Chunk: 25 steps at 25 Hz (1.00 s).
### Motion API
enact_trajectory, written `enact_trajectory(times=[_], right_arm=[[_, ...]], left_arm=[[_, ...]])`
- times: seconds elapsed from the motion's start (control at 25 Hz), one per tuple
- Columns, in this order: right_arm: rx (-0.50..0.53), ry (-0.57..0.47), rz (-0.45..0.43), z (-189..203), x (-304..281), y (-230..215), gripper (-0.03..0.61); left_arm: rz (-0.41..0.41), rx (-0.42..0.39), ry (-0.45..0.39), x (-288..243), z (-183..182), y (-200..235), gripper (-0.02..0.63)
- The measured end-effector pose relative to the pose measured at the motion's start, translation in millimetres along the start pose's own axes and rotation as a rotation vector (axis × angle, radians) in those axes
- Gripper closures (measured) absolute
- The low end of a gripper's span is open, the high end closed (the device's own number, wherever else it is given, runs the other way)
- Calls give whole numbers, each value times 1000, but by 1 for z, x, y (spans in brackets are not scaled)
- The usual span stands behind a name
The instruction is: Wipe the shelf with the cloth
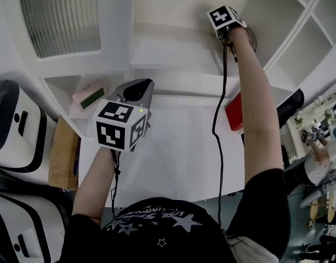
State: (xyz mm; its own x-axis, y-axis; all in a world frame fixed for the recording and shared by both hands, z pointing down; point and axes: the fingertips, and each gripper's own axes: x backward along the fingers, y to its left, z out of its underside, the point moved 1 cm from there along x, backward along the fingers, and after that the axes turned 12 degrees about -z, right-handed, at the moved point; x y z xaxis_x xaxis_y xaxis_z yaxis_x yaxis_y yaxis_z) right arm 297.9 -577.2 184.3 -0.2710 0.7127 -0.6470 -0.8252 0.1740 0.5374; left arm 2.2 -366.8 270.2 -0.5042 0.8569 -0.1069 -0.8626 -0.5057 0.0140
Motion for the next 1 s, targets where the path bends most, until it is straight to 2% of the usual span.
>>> enact_trajectory(times=[0.28, 0.44, 0.68, 1.0], right_arm=[[-40, -13, -112, 1, -19, 14, 494], [-31, -28, -185, -5, -14, 31, 494], [17, -121, -342, -38, 3, 84, 494], [120, -163, -403, -78, 17, 143, 494]], left_arm=[[-24, 6, 16, 3, 5, 9, 611], [-41, 10, 9, 5, 3, 15, 611], [-51, 10, 10, 7, 4, 18, 611], [-55, 19, 5, 13, 5, 22, 611]])
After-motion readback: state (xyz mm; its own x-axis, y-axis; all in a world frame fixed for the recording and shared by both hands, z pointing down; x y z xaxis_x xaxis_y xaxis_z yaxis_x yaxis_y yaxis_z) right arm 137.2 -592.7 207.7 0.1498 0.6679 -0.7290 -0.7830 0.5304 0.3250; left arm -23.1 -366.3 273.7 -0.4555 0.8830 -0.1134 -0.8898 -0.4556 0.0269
